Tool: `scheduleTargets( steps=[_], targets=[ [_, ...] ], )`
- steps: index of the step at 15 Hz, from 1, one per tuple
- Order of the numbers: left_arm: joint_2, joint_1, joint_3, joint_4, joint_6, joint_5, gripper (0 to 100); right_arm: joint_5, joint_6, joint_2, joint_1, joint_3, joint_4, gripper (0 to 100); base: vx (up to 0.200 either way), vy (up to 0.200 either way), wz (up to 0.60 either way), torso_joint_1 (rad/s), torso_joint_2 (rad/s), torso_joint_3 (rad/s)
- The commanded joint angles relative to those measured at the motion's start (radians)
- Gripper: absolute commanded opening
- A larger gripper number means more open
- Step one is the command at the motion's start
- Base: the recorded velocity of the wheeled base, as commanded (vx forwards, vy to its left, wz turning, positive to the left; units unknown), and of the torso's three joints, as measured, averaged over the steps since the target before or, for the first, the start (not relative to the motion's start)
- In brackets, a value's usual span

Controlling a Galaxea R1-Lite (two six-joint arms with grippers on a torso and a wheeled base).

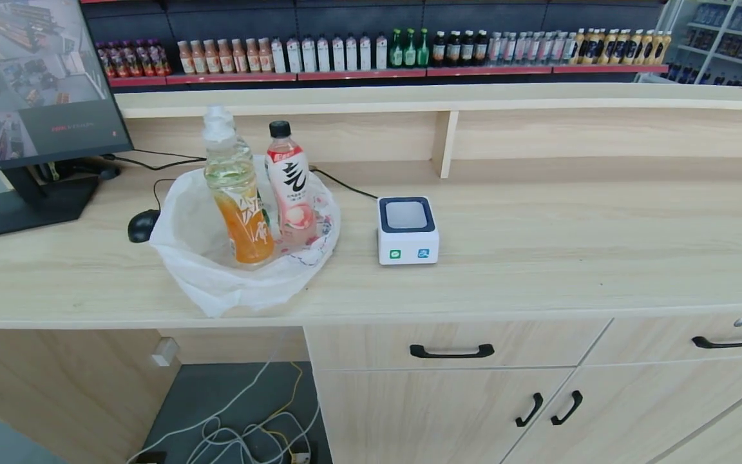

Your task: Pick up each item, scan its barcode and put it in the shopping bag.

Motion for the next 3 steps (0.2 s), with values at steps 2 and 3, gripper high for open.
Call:
scheduleTargets(
  steps=[2,3],
  targets=[
    [0.0,0.0,-0.001,0.0,-0.001,-0.001,100,0.0,-0.01,0.001,-0.001,0.002,0.001,100,0.0,0.0,0.0,0.0,0.0,0.0],
    [0.0,0.0,0.001,0.0,-0.001,-0.001,100,0.0,-0.01,0.001,0.0,0.002,0.001,100,0.0,0.0,0.0,0.0,0.0,0.0]
  ],
)
